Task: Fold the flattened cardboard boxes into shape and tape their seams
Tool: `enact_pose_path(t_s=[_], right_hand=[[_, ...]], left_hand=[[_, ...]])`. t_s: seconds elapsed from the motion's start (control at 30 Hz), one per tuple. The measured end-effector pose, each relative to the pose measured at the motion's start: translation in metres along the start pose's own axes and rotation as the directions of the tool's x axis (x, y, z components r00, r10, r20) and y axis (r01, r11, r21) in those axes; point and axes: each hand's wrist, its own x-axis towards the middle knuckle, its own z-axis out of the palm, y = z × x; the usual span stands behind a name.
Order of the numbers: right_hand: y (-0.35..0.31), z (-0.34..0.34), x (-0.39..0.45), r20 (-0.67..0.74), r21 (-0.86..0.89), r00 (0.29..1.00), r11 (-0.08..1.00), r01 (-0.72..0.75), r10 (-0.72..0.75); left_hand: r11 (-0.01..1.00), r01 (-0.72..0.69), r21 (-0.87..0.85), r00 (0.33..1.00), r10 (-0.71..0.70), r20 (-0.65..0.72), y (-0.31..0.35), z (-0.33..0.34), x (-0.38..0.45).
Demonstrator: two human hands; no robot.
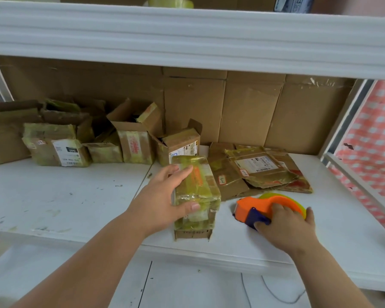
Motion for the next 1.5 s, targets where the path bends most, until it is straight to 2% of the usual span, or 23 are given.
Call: enact_pose_path(t_s=[0.1,0.23,0.33,0.4,0.53,0.6,0.7,0.8,0.9,1.0,1.13,1.3,1.43,1.5], right_hand=[[0.007,0.006,-0.001,-0.030,-0.036,0.999,0.999,0.018,-0.019],[0.011,0.005,-0.006,-0.103,0.034,0.991,0.995,0.093,-0.089],[0.013,-0.001,-0.012,-0.132,0.196,0.983,0.969,0.149,-0.124],[0.012,-0.010,-0.019,-0.165,0.349,0.973,0.912,0.213,-0.164],[0.011,-0.033,-0.035,-0.180,0.611,0.960,0.740,0.281,-0.216],[0.011,-0.043,-0.043,-0.173,0.657,0.950,0.688,0.308,-0.261],[0.011,-0.056,-0.052,-0.179,0.688,0.933,0.638,0.346,-0.314],[0.011,-0.067,-0.060,-0.184,0.709,0.902,0.584,0.397,-0.390],[0.012,-0.073,-0.061,-0.209,0.731,0.882,0.532,0.428,-0.423],[0.014,-0.079,-0.062,-0.237,0.743,0.861,0.486,0.459,-0.450],[0.015,-0.085,-0.062,-0.251,0.744,0.836,0.455,0.489,-0.488],[0.018,-0.089,-0.061,-0.237,0.767,0.841,0.437,0.469,-0.487],[0.020,-0.091,-0.060,-0.221,0.796,0.837,0.403,0.452,-0.501],[0.019,-0.096,-0.061,-0.215,0.818,0.819,0.360,0.449,-0.532]], left_hand=[[0.999,0.008,0.049,1.000,-0.008,-0.008,0.001,0.000,-0.002],[0.993,0.019,0.116,1.000,-0.018,-0.008,0.005,-0.001,-0.003],[0.984,0.047,0.172,0.996,-0.059,0.061,0.009,-0.007,-0.003],[0.977,0.060,0.204,0.996,-0.072,0.053,0.017,-0.011,-0.002],[0.999,0.043,0.023,0.988,-0.039,-0.149,0.040,-0.019,0.001],[0.995,0.040,-0.093,0.983,-0.056,-0.177,0.052,-0.022,0.003],[0.967,0.047,-0.251,0.989,-0.081,-0.125,0.067,-0.026,0.005],[0.924,0.066,-0.376,0.997,-0.072,-0.001,0.077,-0.028,0.007],[0.906,0.098,-0.412,0.990,-0.049,0.129,0.088,-0.027,0.010],[0.897,0.124,-0.424,0.980,-0.042,0.196,0.098,-0.024,0.013],[0.868,0.154,-0.472,0.969,-0.040,0.243,0.105,-0.023,0.016],[0.847,0.160,-0.507,0.975,-0.056,0.213,0.112,-0.021,0.018],[0.780,0.238,-0.579,0.958,-0.089,0.274,0.117,-0.022,0.018],[0.806,0.216,-0.552,0.964,-0.087,0.251,0.119,-0.020,0.019]])
